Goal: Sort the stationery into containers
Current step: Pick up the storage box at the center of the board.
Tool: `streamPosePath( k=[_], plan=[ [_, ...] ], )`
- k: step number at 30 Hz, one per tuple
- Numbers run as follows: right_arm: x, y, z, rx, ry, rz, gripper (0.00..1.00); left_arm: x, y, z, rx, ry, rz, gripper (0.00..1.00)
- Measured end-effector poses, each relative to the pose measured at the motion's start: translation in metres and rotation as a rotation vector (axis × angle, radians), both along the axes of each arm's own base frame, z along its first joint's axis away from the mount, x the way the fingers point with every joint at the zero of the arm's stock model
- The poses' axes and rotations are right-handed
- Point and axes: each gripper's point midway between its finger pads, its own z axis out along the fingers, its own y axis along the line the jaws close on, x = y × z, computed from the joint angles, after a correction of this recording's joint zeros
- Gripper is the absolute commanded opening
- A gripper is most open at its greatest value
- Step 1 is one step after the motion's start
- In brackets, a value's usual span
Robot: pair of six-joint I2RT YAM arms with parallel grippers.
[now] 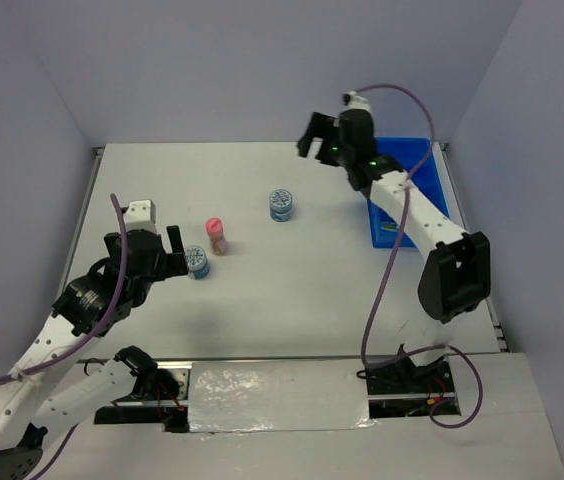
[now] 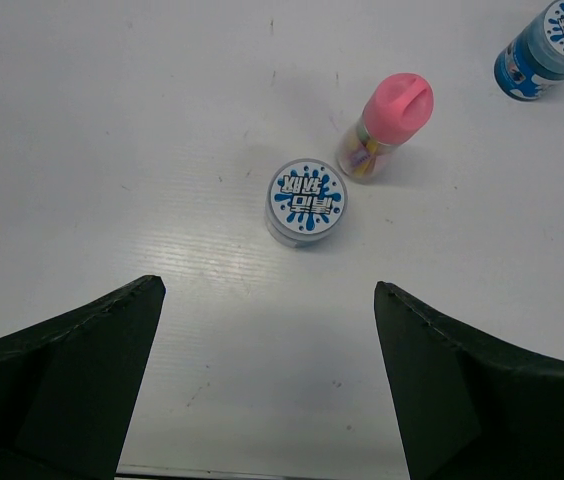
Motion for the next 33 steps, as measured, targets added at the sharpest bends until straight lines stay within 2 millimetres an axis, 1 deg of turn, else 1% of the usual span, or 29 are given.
streamPosePath(
  k=[1,2,3,4,5,6,7,9,10,12,13,15,17,19,22,23,25,26,28,29,30,31,32,33],
  plan=[
    [-0.005,0.027,0.01,-0.043,-0.028,0.071,1.0,0.0,0.0,0.0,0.001,0.001,0.001,0.99],
    [-0.009,0.055,0.016,-0.088,-0.052,0.138,1.0,0.0,0.0,0.0,0.001,0.001,0.002,0.99],
    [-0.01,0.077,0.02,-0.14,-0.064,0.184,1.0,0.0,0.0,0.0,0.0,0.001,0.002,0.99],
    [-0.008,0.094,0.02,-0.179,-0.072,0.215,1.0,0.0,0.0,0.0,0.0,0.001,0.002,0.99],
    [-0.003,0.109,0.014,-0.224,-0.067,0.239,1.0,0.0,0.001,0.0,0.001,0.001,0.003,0.99],
    [0.002,0.12,0.005,-0.262,-0.06,0.255,1.0,0.0,0.001,0.0,0.0,0.001,0.003,0.99],
    [0.008,0.128,-0.011,-0.305,-0.041,0.266,1.0,0.0,0.0,0.0,0.0,0.002,0.001,0.99],
    [0.012,0.132,-0.056,-0.387,0.038,0.286,1.0,0.0,-0.001,0.0,-0.004,0.002,-0.004,0.99],
    [0.01,0.128,-0.084,-0.434,0.095,0.295,1.0,0.0,-0.001,0.0,-0.004,0.002,-0.007,0.99],
    [0.006,0.12,-0.129,-0.504,0.196,0.31,1.0,0.001,-0.003,0.0,-0.008,0.0,-0.012,0.99],
    [0.004,0.116,-0.147,-0.534,0.238,0.319,1.0,0.001,-0.003,0.0,-0.01,0.0,-0.014,0.99],
    [-0.002,0.109,-0.173,-0.581,0.299,0.336,1.0,0.001,-0.005,0.001,-0.015,-0.002,-0.019,0.99],
    [-0.004,0.106,-0.185,-0.603,0.326,0.347,1.0,0.002,-0.005,0.002,-0.013,-0.005,-0.027,0.99],
    [-0.005,0.105,-0.188,-0.612,0.331,0.354,0.99,0.002,-0.006,0.002,-0.009,-0.006,-0.034,0.99],
    [-0.005,0.107,-0.187,-0.611,0.325,0.366,0.95,0.002,-0.006,0.002,-0.008,-0.006,-0.036,0.99],
    [-0.005,0.107,-0.188,-0.609,0.323,0.369,0.88,0.002,-0.006,0.002,-0.008,-0.006,-0.036,0.99],
    [-0.006,0.108,-0.191,-0.606,0.326,0.376,0.85,0.002,-0.006,0.002,-0.008,-0.006,-0.036,0.99],
    [-0.007,0.108,-0.192,-0.604,0.329,0.38,0.73,0.002,-0.006,0.002,-0.008,-0.006,-0.036,0.99],
    [-0.009,0.109,-0.195,-0.597,0.336,0.388,0.62,0.002,-0.006,0.002,-0.008,-0.006,-0.036,0.99],
    [-0.009,0.11,-0.195,-0.593,0.337,0.387,0.51,0.002,-0.006,0.002,-0.008,-0.006,-0.036,0.99],
    [-0.01,0.11,-0.195,-0.589,0.338,0.39,0.45,0.002,-0.006,0.002,-0.008,-0.006,-0.036,0.99],
    [-0.01,0.111,-0.195,-0.588,0.337,0.392,0.33,0.002,-0.006,0.002,-0.008,-0.006,-0.036,0.99],
    [-0.01,0.11,-0.195,-0.588,0.337,0.392,0.0,0.002,-0.006,0.002,-0.008,-0.006,-0.036,0.99],
    [-0.011,0.11,-0.194,-0.585,0.337,0.39,0.0,0.002,-0.006,0.002,-0.008,-0.006,-0.036,0.99]
  ],
)
